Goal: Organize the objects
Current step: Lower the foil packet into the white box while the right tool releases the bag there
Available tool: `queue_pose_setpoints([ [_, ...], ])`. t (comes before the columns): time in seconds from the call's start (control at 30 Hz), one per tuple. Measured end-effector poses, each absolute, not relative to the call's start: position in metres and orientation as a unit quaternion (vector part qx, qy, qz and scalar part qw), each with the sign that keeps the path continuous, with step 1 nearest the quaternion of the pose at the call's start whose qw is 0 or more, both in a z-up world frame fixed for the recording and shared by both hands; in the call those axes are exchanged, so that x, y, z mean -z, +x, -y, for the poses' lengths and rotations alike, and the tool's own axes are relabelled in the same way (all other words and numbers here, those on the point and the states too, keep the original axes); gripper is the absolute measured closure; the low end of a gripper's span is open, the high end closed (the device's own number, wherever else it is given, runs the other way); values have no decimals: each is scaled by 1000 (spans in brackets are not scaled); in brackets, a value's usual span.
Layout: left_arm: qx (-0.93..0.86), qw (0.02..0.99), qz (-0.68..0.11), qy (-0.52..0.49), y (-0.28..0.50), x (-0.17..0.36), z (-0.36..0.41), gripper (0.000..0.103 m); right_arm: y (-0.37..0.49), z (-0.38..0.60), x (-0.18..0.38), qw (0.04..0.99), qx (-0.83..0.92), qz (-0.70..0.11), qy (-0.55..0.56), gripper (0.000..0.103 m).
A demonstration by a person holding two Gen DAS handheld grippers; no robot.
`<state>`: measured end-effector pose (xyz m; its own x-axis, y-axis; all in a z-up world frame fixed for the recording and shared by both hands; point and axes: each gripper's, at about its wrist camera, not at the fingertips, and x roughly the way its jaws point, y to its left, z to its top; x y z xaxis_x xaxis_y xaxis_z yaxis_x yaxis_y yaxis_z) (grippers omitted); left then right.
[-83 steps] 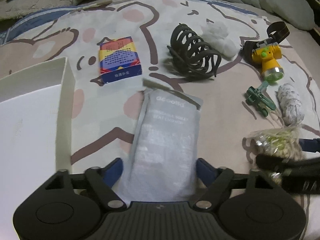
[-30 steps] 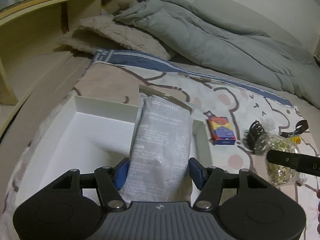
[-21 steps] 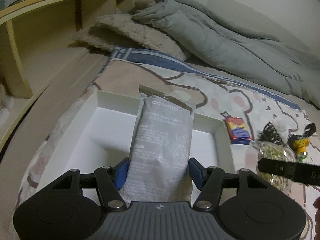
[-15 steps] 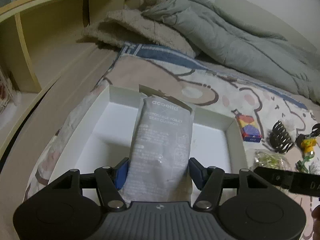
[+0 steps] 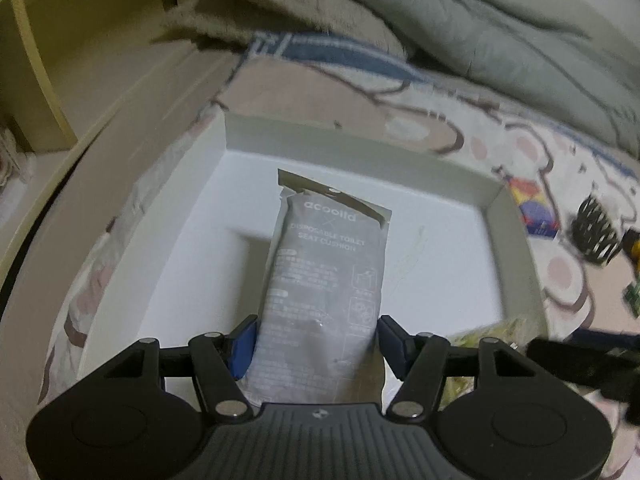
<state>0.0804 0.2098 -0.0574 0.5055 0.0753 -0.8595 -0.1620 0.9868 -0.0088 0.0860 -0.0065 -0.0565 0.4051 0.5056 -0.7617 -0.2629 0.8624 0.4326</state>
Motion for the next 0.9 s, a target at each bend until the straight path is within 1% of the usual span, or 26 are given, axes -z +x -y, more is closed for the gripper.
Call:
queue_pose_setpoints([
  [0.03,-69,864,-498,-39,81,61,-209,37,87,10,57,828,-228,-497,126,10],
  [0.1,-67,857,-511,-30,83,69,-208,29,90,15,58,824,-223,-504,130,10],
  [0.13,-69,854,-515,-26,83,71,-207,20,91,17,58,823,-221,-507,131,10],
  [0.17,-74,853,-516,-22,82,72,-207,14,91,18,58,822,-219,-508,133,10],
  [0.27,-79,857,-509,-16,80,68,-206,13,92,23,57,822,-219,-508,138,12],
  [0.37,-75,861,-503,-26,78,64,-208,13,92,24,55,823,-222,-505,135,18],
  [0.43,-74,863,-500,-26,76,61,-208,13,92,23,54,822,-228,-505,129,27],
  [0.47,-73,863,-499,-26,77,61,-207,13,92,23,54,821,-233,-506,126,30],
  [0.53,-73,864,-498,-27,77,60,-207,13,91,22,54,816,-242,-510,122,42],
  [0.6,-74,863,-498,-27,77,60,-206,13,90,19,55,813,-250,-513,116,49],
  [0.7,-75,863,-499,-28,78,61,-207,13,90,12,60,815,-252,-513,96,52],
  [0.77,-75,863,-498,-29,78,61,-208,13,91,8,65,812,-254,-518,87,57],
  [0.9,-74,864,-498,-31,79,61,-208,13,89,-3,77,805,-263,-527,68,68],
])
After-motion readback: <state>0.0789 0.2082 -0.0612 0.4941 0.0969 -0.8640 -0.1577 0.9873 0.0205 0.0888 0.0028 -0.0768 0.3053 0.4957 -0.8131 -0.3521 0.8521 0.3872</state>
